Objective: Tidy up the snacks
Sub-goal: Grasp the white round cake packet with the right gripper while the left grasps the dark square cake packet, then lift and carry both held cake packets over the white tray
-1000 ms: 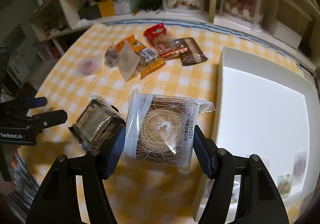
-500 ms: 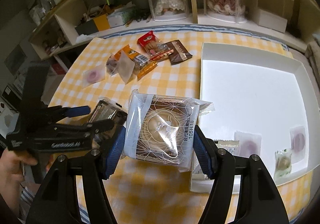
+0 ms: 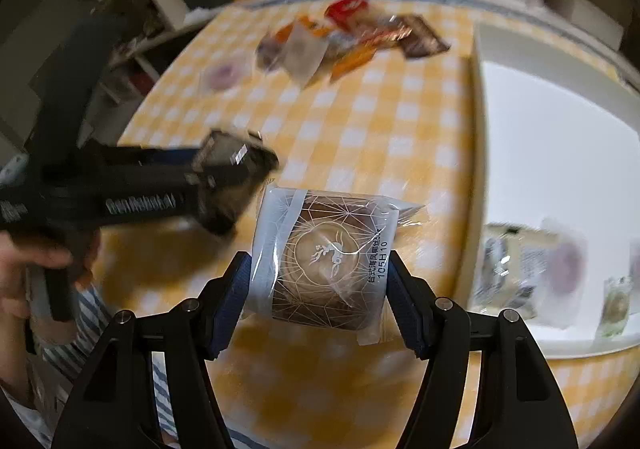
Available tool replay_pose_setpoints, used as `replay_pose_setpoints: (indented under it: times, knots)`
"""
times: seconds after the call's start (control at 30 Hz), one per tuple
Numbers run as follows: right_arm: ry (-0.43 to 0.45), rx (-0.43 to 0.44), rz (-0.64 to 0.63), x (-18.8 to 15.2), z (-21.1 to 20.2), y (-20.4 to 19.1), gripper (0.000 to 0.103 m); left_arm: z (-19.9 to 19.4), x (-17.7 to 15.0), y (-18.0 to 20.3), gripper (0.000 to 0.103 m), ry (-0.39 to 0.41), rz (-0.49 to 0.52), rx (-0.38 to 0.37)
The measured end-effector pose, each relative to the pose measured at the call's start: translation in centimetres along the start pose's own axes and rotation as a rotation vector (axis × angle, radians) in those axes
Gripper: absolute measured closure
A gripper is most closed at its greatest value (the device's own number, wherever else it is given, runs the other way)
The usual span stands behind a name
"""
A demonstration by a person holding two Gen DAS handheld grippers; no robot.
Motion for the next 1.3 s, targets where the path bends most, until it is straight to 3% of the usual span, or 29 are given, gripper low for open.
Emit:
replay_pose_setpoints:
  times: [0.17, 0.3, 0.43, 0.53, 0.63, 0.73, 0.97, 1.3]
  knots:
    - [-0.033, -0.01, 0.014, -0.7, 1.6, -0.6, 0.033, -0.7, -0.7, -0.6, 0.048, -0.001, -0.028, 0.02]
    - [-0.024, -0.006, 0.055, -0.4, 2.0, -0.7, 0.02, -0.5, -0.9, -0.3, 0.048, 0.001, -0.026, 0.048]
    - [-0.038, -0.044, 0.072, -0.4, 2.6, -0.7, 0.019, 0.5, -1.1, -0.4, 0.042, -0.021, -0.024, 0.072]
    - [-0.037, -0.058, 0.084, -0.2, 3.1, -0.6, 0.02, 0.7, -1.0, -0.6, 0.043, -0.024, -0.039, 0.059]
    - [-0.033, -0.039, 0.094, -0.1, 3.2, -0.6, 0.033, 0.5, -0.8, -0.9, 0.044, -0.013, -0.048, 0.046]
    - [-0.018, -0.048, 0.075, 0.2, 3.0, -0.9, 0.037, -0.2, -0.5, -1.4, 0.045, 0.019, -0.083, 0.025]
    - [0.094, -0.075, 0.014, 1.9, 0.1, -1.4, 0.038, -4.1, 0.0, -1.9, 0.045, 0.144, -0.133, -0.016]
    - [0.298, -0.11, 0.031, 5.1, -7.0, 0.6, 0.037, -10.7, -0.8, -0.4, 0.045, 0.308, -0.115, -0.071]
Point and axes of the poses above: each gripper's, at about its wrist camera, not at the fingertips, and z roughly the way its jaws point, y to its right, x to its top, the point moved 3 cm from there along z, roughly the way its jaws point, and after that the axes turned 3 degrees about -z, right-handed, at the moved point
